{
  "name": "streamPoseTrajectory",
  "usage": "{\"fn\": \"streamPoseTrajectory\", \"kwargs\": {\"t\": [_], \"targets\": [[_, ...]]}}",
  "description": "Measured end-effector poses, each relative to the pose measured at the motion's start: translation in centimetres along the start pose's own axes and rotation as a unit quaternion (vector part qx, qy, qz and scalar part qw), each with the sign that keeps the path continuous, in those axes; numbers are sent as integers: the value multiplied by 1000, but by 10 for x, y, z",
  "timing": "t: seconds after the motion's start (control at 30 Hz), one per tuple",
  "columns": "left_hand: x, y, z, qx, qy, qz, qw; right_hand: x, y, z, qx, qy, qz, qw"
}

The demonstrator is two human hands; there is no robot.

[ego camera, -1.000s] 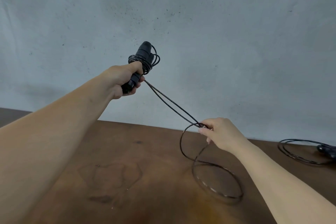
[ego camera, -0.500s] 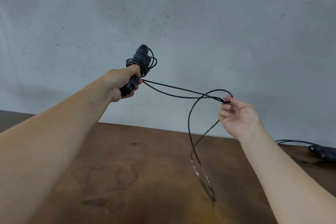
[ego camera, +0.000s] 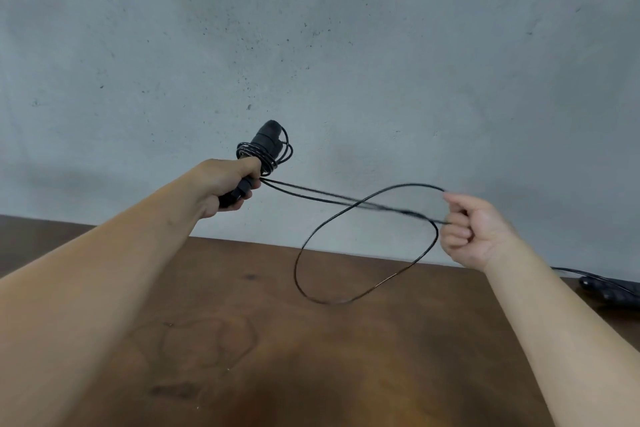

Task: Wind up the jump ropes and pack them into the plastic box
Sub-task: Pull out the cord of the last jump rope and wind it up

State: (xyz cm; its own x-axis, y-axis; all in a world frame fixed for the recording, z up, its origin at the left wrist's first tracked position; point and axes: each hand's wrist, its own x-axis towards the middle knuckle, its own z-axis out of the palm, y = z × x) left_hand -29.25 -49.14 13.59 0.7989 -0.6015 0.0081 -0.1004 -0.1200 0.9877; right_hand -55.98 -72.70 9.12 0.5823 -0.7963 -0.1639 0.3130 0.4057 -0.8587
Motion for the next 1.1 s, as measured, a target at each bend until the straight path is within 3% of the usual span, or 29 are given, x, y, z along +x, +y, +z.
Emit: {"fn": "streamPoseTrajectory", "kwargs": {"t": [0.1, 0.23, 0.33, 0.43, 0.53, 0.6, 0.67, 0.73, 0.8, 0.9, 1.0, 1.03, 1.1], "targets": [[1, -2, 0, 26, -1, 7, 1000, 14, 5, -14, -104, 91, -34, 990], [3, -6, -10, 36, 8, 7, 999, 26, 1, -42, 74, 137, -42, 987], [5, -10, -14, 42, 16, -8, 999, 33, -1, -60, 101, 198, -54, 973], [4, -13, -11, 71, 24, 4, 997, 28, 0, -60, -19, 255, -82, 963], [4, -9, -9, 104, 23, 39, 994, 23, 5, -56, -253, 244, -100, 931], [2, -6, -7, 111, 12, 49, 993, 20, 11, -54, -322, 234, -66, 915], [1, -4, -7, 108, 3, 50, 993, 23, 15, -57, -281, 227, -46, 931], [1, -4, -12, 95, 7, 35, 995, 26, 15, -67, -154, 243, -59, 956], [0, -7, -17, 66, 3, 12, 998, 29, 15, -78, -57, 279, -87, 955], [-3, -12, -15, 87, -5, 27, 996, 31, 18, -86, -29, 308, -94, 946], [-9, -13, -6, 127, -14, 69, 989, 35, 27, -81, -215, 261, -38, 941], [-11, -11, -2, 146, -26, 82, 986, 36, 31, -77, -320, 236, -13, 917], [-16, -9, 7, 178, -52, 96, 978, 36, 40, -65, -527, 199, -5, 826]]}}
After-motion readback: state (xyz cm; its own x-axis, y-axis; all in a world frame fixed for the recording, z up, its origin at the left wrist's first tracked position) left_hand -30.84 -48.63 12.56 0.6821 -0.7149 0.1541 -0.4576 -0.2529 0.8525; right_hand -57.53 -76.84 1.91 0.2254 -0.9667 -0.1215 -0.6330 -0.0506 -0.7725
